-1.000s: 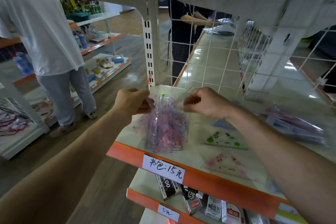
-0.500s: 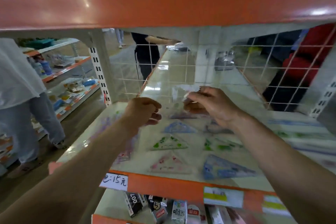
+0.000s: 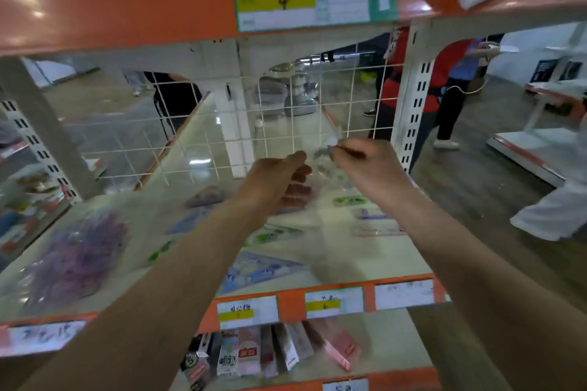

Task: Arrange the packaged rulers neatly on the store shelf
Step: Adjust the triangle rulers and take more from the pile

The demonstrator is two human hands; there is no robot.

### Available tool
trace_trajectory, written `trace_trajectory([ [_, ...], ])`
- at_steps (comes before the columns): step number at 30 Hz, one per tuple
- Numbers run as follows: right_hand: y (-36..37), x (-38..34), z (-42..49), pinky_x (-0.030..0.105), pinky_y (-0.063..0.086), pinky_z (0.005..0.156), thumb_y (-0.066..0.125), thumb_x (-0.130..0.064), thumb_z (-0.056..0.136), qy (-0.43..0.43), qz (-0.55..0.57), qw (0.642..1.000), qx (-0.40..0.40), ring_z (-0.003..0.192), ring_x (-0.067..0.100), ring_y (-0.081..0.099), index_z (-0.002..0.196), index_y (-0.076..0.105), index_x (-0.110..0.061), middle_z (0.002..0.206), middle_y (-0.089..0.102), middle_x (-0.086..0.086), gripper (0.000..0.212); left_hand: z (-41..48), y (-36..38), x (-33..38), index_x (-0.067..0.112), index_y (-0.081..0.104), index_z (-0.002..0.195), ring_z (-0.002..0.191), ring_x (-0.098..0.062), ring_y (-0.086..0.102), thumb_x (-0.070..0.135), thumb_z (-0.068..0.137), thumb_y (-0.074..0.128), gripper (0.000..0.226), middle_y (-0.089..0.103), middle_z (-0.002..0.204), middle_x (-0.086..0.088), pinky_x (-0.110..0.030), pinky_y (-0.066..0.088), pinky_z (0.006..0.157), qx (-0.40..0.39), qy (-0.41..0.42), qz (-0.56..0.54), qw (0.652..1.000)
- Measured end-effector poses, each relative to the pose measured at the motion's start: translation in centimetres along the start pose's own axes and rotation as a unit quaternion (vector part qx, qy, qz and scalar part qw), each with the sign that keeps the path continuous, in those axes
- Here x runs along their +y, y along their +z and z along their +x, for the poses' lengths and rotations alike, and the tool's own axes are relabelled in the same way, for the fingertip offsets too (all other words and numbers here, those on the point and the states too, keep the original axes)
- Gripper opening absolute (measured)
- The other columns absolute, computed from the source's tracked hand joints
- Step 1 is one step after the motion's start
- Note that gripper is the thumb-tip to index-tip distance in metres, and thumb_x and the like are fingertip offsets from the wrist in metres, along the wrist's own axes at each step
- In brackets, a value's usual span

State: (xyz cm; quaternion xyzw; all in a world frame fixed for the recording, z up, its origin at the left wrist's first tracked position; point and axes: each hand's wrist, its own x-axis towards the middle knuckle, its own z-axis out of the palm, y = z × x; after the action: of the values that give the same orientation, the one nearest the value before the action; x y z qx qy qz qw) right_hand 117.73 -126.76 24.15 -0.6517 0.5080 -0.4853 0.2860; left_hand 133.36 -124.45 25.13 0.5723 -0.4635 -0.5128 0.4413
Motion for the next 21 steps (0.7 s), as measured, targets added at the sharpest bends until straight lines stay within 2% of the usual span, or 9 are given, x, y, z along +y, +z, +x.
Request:
trace_trajectory([
  [3,0.1,1.1,-2.0,0.032,0.043,0.067,0.062,-0.018,0.088,-0.068,-0.078,0.995,0.012,0.075,0.02,0.059,0.083,0.073,-0.009,0.081,0.064,0.009,0.015,-0.6,3.0,-1.1,0.002,0.065,0.091,0.073,-0.024,0.065,0.056,0.09,0.047,0.057,0.064,0.081,-0.011,-0.041,0.055,0.08,-0.036,-0.032,-0.069,0.996],
  [6,0.5,2.2,-3.7,0.033,0.047,0.08,0.063,-0.022,0.088,-0.08,-0.13,0.988,0.013,0.092,0.02,0.059,0.098,0.073,-0.018,0.098,0.064,0.005,0.015,-1.2,4.5,-2.6,0.002,0.066,0.101,0.083,-0.024,0.068,0.06,0.088,0.047,0.063,0.067,0.087,-0.012,-0.041,0.055,0.083,-0.05,-0.031,-0.107,0.992],
  [8,0.8,2.7,-4.6,0.029,0.044,0.085,0.061,-0.014,0.088,-0.09,-0.156,0.984,-0.001,0.1,0.019,0.057,0.104,0.072,-0.019,0.107,0.063,0.002,0.021,-1.9,4.8,-3.4,0.006,0.068,0.097,0.085,-0.023,0.068,0.052,0.089,0.052,0.05,0.067,0.089,-0.012,-0.043,0.054,0.084,-0.046,-0.024,-0.145,0.988],
  [11,0.9,3.0,-5.8,0.019,0.038,0.091,0.055,0.005,0.08,-0.103,-0.137,0.985,-0.033,0.108,0.02,0.054,0.108,0.071,-0.014,0.113,0.061,0.004,0.038,-2.7,4.7,-4.7,0.008,0.066,0.092,0.082,-0.023,0.064,0.016,0.093,0.054,0.014,0.063,0.094,-0.014,-0.041,0.054,0.08,-0.023,-0.01,-0.134,0.991],
  [14,0.3,3.2,-6.3,0.009,0.036,0.09,0.047,0.009,0.083,-0.039,-0.054,0.998,-0.006,0.106,0.01,0.051,0.117,0.065,-0.015,0.12,0.054,0.002,0.046,-3.5,3.8,-5.8,0.005,0.066,0.092,0.074,-0.021,0.063,0.002,0.09,0.055,0.012,0.064,0.089,-0.011,-0.034,0.055,0.068,0.034,-0.018,-0.128,0.991],
  [17,0.1,3.4,-6.5,0.022,0.046,0.084,0.048,-0.005,0.093,0.046,0.051,0.998,0.013,0.094,0.006,0.057,0.115,0.066,-0.02,0.112,0.06,-0.005,0.032,-4.7,2.7,-6.6,0.004,0.067,0.086,0.066,-0.017,0.063,-0.001,0.089,0.055,0.014,0.065,0.08,-0.007,-0.028,0.052,0.059,0.069,-0.021,-0.136,0.988],
  [19,0.6,3.5,-6.6,0.014,0.044,0.076,0.053,-0.011,0.094,0.069,0.075,0.995,0.009,0.083,0.0,0.058,0.109,0.069,-0.02,0.1,0.066,-0.008,0.024,-5.2,2.1,-7.1,0.005,0.067,0.084,0.065,-0.016,0.063,0.0,0.089,0.055,0.014,0.066,0.079,-0.006,-0.028,0.052,0.061,0.076,-0.021,-0.13,0.988],
  [21,1.3,3.5,-6.8,0.013,0.042,0.077,0.055,-0.012,0.093,0.08,0.076,0.994,0.004,0.084,0.002,0.059,0.104,0.072,-0.019,0.098,0.068,-0.007,0.021,-5.5,1.5,-7.3,0.006,0.067,0.084,0.067,-0.016,0.063,0.001,0.09,0.053,0.016,0.066,0.079,-0.005,-0.03,0.05,0.067,0.078,-0.023,-0.136,0.987],
])
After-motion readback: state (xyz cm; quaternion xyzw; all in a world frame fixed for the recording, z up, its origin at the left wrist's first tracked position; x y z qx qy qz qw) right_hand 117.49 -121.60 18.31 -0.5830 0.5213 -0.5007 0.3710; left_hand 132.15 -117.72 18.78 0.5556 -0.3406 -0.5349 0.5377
